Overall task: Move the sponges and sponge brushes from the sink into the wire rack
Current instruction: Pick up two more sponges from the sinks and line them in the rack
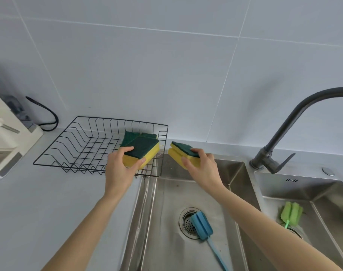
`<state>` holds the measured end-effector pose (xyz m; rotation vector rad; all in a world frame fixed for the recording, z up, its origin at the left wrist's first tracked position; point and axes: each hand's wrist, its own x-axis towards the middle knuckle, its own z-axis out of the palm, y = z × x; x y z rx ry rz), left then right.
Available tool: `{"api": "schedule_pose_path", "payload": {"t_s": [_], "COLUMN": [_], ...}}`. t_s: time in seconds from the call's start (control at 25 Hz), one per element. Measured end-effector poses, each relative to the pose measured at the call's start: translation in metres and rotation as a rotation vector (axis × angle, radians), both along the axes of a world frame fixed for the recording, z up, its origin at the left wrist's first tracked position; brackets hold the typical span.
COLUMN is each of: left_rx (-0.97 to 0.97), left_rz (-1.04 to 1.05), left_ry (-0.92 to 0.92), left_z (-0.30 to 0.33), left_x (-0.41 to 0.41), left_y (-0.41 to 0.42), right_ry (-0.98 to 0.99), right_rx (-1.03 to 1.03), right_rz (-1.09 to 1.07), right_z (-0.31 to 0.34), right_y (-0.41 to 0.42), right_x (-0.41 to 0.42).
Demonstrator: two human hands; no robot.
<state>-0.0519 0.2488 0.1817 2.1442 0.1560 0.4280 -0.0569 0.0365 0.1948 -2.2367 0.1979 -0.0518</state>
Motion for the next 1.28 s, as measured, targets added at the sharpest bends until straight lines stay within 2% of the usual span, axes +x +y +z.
{"api": "schedule_pose_path", "payload": {"t_s": [0.28,0.76,1.08,1.28], "left_rx": [0.014,-0.064,-0.047,-0.010], "left_rz": [0.119,0.262,0.345,0.356], "left_ry": [0.039,0.049,0.011,0.013], "left_z": [-0.004,-0.019,-0.034,-0.042], "left_x": [0.015,0.065,0.092,0.100], "left_y": [0.060,0.134,0.169,0.179], "right_ry": [-0.014,0.078,0.121,0.026], "right_rx": [0.022,0.012,-0.089,-0.294], "right_rz": [0.064,0.228,0.316,0.457], "right_z": [-0.005,-0.026,-0.039,-0.046], "right_y": [0.054,0.145,0.201,0.227], "right_x": [0.029,0.087,0.136,0.159]}}
